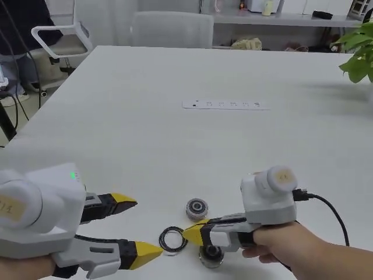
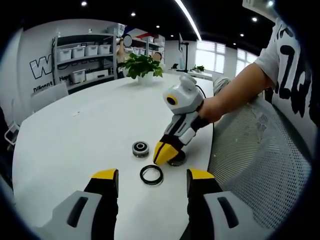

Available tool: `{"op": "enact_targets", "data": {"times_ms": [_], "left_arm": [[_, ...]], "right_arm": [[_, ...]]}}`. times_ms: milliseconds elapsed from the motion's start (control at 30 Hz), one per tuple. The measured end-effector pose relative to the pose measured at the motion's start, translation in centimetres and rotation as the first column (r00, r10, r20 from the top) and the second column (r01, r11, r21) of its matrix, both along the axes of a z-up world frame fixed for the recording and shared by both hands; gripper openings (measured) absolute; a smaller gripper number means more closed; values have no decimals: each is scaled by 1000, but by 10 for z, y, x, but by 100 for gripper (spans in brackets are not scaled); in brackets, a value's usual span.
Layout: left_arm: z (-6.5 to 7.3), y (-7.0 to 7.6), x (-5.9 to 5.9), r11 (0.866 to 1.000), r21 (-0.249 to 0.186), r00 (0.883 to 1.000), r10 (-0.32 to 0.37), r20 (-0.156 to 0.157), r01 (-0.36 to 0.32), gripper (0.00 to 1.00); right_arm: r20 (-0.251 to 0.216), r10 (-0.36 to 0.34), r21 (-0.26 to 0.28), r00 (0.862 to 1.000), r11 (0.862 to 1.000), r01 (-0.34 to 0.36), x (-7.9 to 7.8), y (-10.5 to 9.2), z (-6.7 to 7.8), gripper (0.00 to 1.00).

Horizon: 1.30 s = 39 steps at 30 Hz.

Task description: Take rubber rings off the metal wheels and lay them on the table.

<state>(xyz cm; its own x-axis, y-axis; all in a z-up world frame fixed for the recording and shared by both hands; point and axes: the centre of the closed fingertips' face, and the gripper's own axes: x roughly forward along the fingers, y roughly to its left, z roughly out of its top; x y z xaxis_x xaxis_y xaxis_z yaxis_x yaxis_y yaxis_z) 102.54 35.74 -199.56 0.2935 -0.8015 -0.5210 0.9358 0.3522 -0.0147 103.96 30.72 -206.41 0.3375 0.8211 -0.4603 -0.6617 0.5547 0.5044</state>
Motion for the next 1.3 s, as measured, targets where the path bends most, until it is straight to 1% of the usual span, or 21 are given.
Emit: {"op": "enact_targets", "data": {"times_ms": [233,433,533,667,833,1067,1200,1300], "left_arm": [[-1,0,0,1000,3,1000,-1,-3,1,53],[0,-1,0,1000,1,1000,-4,-1,4,53],[1,-1,-1,1000,-3,1000,-3,-2,3,53],[0,-1,-2,1000,1,1000,-5,-2,5,53],[2,-2,-3,1000,-1,1000,-6,1,6,53],[5,-4,-3,1000,-5,1000,-8,4,8,53],[6,-4,-3,1000,-10,1000,-7,4,7,54],[7,-4,-3,1000,-11,1000,-10,8,10,54]], "right_arm": [[5,-11,-8,1000,1000,11,3,-3,-1,2],[26,-8,-15,1000,1000,8,4,-4,3,6],[48,2,-25,999,1000,-1,5,-4,7,8],[64,7,-29,998,1000,-5,6,-5,11,10],[102,9,-44,995,999,-5,10,-6,19,14],[133,16,-45,991,999,-10,11,-6,28,19],[153,19,-59,988,998,-10,11,-10,32,21],[173,11,-58,985,998,-1,13,-12,40,23]]}}
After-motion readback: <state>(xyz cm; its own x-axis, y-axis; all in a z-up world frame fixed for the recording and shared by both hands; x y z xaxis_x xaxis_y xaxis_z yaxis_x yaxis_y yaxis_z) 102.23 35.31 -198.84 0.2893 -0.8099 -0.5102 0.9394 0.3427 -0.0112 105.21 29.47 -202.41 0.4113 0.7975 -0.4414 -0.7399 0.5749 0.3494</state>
